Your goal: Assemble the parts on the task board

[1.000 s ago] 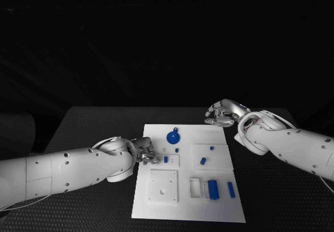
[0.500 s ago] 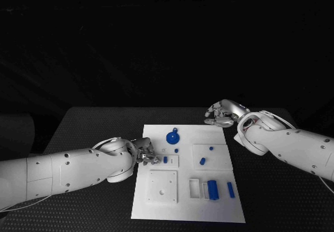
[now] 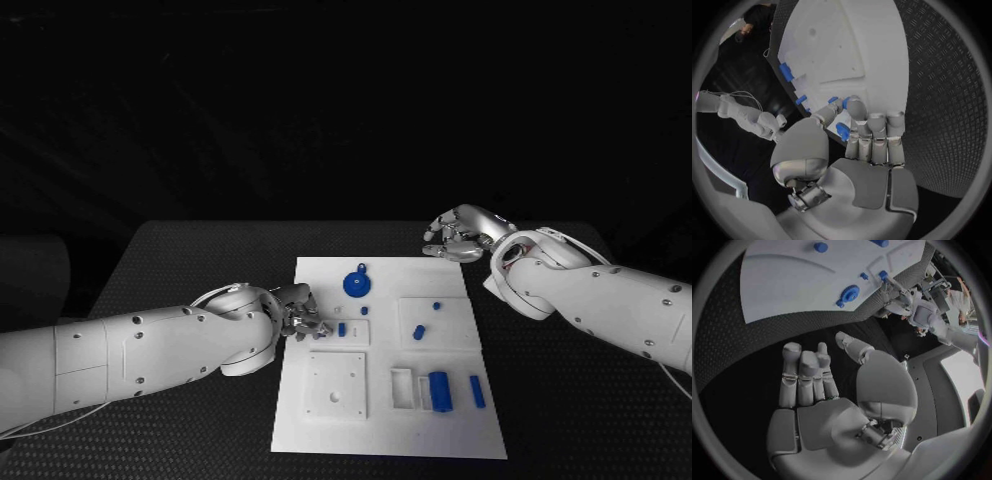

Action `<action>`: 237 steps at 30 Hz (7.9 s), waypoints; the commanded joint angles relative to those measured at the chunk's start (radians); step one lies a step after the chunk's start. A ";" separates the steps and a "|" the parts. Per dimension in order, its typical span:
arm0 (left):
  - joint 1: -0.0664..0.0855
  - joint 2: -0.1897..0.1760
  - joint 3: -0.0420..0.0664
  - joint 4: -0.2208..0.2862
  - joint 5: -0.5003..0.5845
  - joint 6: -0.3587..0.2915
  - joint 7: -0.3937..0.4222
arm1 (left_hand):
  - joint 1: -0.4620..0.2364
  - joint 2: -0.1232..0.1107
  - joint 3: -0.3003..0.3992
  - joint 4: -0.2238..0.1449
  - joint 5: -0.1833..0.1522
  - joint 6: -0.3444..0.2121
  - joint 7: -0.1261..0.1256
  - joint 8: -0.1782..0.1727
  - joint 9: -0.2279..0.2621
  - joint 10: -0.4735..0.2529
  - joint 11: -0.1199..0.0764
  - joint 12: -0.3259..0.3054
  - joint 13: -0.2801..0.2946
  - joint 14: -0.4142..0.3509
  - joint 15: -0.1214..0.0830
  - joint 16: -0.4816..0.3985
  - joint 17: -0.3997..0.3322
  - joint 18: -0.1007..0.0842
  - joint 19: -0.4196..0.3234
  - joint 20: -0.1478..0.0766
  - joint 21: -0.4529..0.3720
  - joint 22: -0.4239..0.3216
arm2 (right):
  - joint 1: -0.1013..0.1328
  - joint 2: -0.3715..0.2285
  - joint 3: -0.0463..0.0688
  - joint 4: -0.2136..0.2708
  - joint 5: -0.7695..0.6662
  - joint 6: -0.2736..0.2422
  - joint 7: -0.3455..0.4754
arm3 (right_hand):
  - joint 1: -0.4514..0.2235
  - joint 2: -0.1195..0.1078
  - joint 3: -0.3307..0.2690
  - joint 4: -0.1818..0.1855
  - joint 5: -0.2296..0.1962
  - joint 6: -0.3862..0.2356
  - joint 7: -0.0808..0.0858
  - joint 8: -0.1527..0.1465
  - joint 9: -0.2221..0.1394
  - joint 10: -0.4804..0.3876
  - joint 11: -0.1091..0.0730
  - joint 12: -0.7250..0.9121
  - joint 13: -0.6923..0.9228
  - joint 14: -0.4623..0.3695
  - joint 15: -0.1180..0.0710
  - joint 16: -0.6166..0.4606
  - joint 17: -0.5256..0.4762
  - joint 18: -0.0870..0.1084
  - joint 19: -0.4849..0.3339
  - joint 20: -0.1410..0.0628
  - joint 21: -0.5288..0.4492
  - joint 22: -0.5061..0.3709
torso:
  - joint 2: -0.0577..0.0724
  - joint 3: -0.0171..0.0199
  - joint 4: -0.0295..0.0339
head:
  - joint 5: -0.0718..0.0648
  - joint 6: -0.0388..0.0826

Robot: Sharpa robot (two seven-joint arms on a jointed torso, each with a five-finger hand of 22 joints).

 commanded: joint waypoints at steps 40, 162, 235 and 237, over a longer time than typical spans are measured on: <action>0.017 -0.013 0.039 0.005 0.110 0.106 0.017 | 0.043 0.122 0.008 -0.028 0.031 -0.115 0.025 -0.064 0.075 -0.026 -0.017 -0.016 -0.014 0.044 -0.058 -0.011 -0.005 -0.003 -0.010 -0.124 -0.018 0.010 | -0.006 0.003 0.000 -0.005 -0.001 0.017 0.009 | -0.009 0.000 -0.006 -0.002 0.008 -0.001 0.010 -0.006 -0.001 -0.010 0.000 -0.004 -0.002 -0.003 -0.001 -0.007 -0.001 0.039 0.000 -0.004 -0.006 0.013 | -0.002 -0.0001 0.0013 | 0.001 -0.002; 0.069 0.083 0.015 -0.096 -0.008 0.339 -0.058 | -0.039 0.108 0.013 -0.080 0.250 -0.005 -0.007 -0.068 0.303 0.002 -0.043 0.007 -0.032 0.078 -0.079 0.023 0.001 -0.001 0.027 -0.132 -0.023 0.037 | -0.012 0.013 0.001 -0.010 0.001 0.021 0.013 | -0.012 0.003 -0.009 -0.007 0.043 -0.002 0.011 -0.008 -0.001 -0.010 0.000 -0.003 -0.004 -0.002 0.000 -0.009 0.000 0.039 0.002 -0.003 -0.009 0.014 | -0.001 0.0000 0.0005 | 0.015 -0.018; 0.064 0.077 0.013 -0.095 0.000 0.393 -0.048 | -0.015 0.092 0.024 -0.104 0.285 0.029 -0.012 -0.091 0.272 0.007 -0.050 0.019 -0.027 0.085 -0.080 0.035 0.010 -0.001 0.029 -0.131 -0.022 0.044 | -0.013 0.015 0.001 -0.013 0.000 0.020 0.014 | -0.013 0.004 -0.010 -0.010 0.045 -0.003 0.011 -0.008 -0.001 -0.011 0.000 -0.003 -0.005 -0.002 0.000 -0.010 0.000 0.039 0.003 -0.003 -0.011 0.015 | -0.001 -0.0001 0.0008 | 0.011 -0.019; 0.064 0.077 0.013 -0.095 0.000 0.394 -0.048 | -0.014 0.092 0.024 -0.104 0.285 0.029 -0.012 -0.091 0.272 0.007 -0.050 0.019 -0.027 0.085 -0.080 0.035 0.010 -0.001 0.029 -0.131 -0.022 0.044 | -0.013 0.015 0.001 -0.013 0.000 0.020 0.014 | -0.013 0.004 -0.010 -0.010 0.045 -0.003 0.011 -0.008 -0.001 -0.011 0.000 -0.003 -0.005 -0.002 0.000 -0.010 0.000 0.039 0.003 -0.003 -0.011 0.015 | -0.001 -0.0002 0.0005 | 0.012 -0.019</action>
